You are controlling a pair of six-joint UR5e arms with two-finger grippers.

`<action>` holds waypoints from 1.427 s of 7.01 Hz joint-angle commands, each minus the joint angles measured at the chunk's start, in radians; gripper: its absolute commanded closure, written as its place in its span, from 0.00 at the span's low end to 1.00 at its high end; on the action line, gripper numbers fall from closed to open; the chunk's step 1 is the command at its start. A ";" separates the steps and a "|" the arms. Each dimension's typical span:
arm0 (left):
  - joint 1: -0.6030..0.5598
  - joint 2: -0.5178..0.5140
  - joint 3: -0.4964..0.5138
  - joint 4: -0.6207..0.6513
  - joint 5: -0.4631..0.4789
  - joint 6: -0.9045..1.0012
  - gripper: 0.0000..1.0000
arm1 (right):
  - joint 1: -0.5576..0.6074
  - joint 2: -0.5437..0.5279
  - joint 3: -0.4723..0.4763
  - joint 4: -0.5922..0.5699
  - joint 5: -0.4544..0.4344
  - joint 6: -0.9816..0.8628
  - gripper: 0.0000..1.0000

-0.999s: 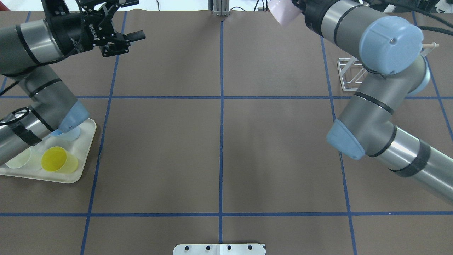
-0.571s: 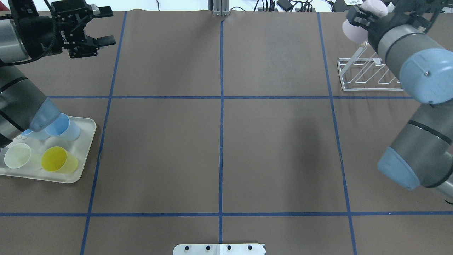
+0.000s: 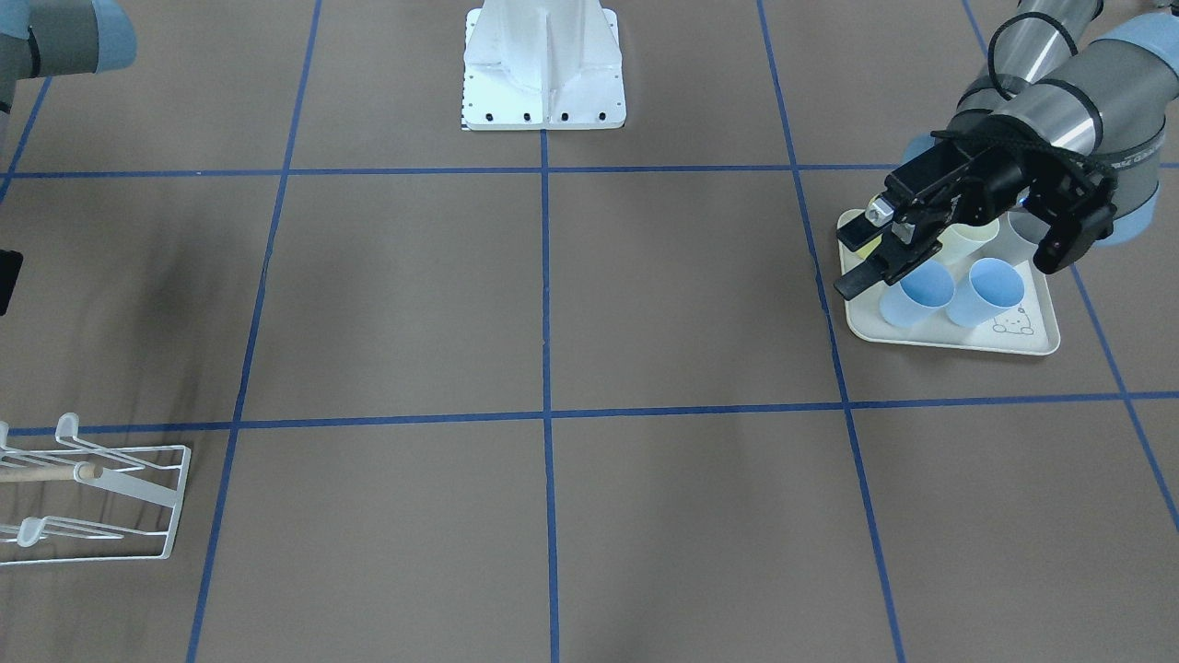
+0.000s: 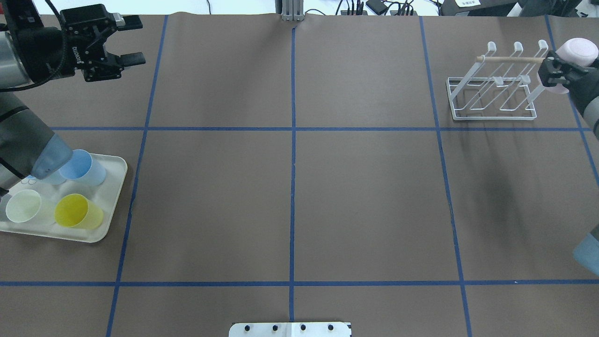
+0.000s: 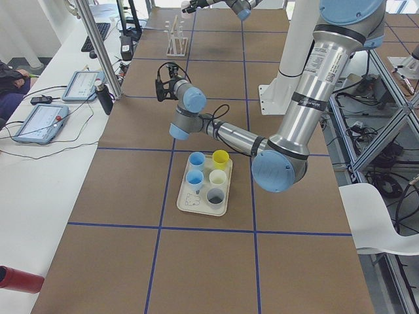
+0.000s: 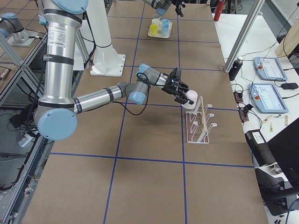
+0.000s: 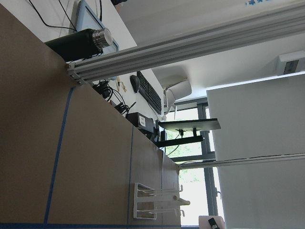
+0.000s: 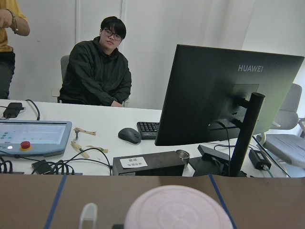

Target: Transfer IKEA cup to right arm and place on rack

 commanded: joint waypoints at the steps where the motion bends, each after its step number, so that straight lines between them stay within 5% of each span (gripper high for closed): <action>1: 0.002 0.007 -0.002 0.000 0.004 0.000 0.00 | 0.066 -0.009 -0.158 0.189 0.056 -0.080 1.00; 4: 0.006 0.009 -0.002 -0.002 0.004 0.000 0.00 | 0.086 0.054 -0.242 0.193 0.095 -0.088 1.00; 10: 0.006 0.028 -0.002 -0.006 0.004 0.000 0.00 | 0.083 0.080 -0.264 0.193 0.097 -0.086 1.00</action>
